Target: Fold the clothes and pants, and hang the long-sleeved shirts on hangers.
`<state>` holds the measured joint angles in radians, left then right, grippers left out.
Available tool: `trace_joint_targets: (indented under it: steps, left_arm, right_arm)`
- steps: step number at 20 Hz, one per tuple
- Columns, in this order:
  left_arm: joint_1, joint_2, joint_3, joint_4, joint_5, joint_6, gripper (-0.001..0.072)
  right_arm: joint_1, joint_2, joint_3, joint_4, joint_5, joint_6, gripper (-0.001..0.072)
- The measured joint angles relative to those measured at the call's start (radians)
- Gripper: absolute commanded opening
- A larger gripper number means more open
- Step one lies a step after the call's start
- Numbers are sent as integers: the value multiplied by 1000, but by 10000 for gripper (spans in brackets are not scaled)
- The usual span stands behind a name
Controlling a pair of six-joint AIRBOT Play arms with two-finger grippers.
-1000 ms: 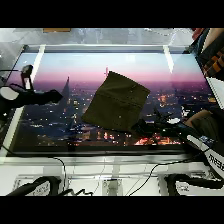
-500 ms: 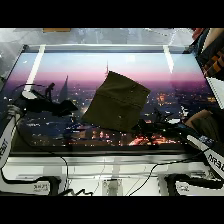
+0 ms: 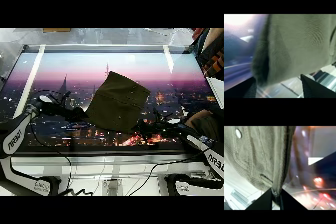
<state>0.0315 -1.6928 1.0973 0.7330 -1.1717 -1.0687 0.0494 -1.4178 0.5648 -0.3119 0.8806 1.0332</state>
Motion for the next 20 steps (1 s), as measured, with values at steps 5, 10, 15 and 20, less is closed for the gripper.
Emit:
trace_joint_targets:
  steps: [5, 10, 15, 20]
  left_arm:
    - [-34, -13, -2, -7, 105, 12, 16]
    - [-33, 17, -1, -135, 129, 71, 14]
    - [-14, 241, 13, -185, 131, 135, 14]
    - [3, 649, 54, -198, 215, 176, 14]
  right_arm:
    - [0, 0, 0, 0, 5, 0, 62]
    - [0, 1, 76, -42, 109, -26, 61]
    - [0, 52, 307, -113, 291, -14, 61]
    - [0, 210, 600, -133, 367, 25, 61]
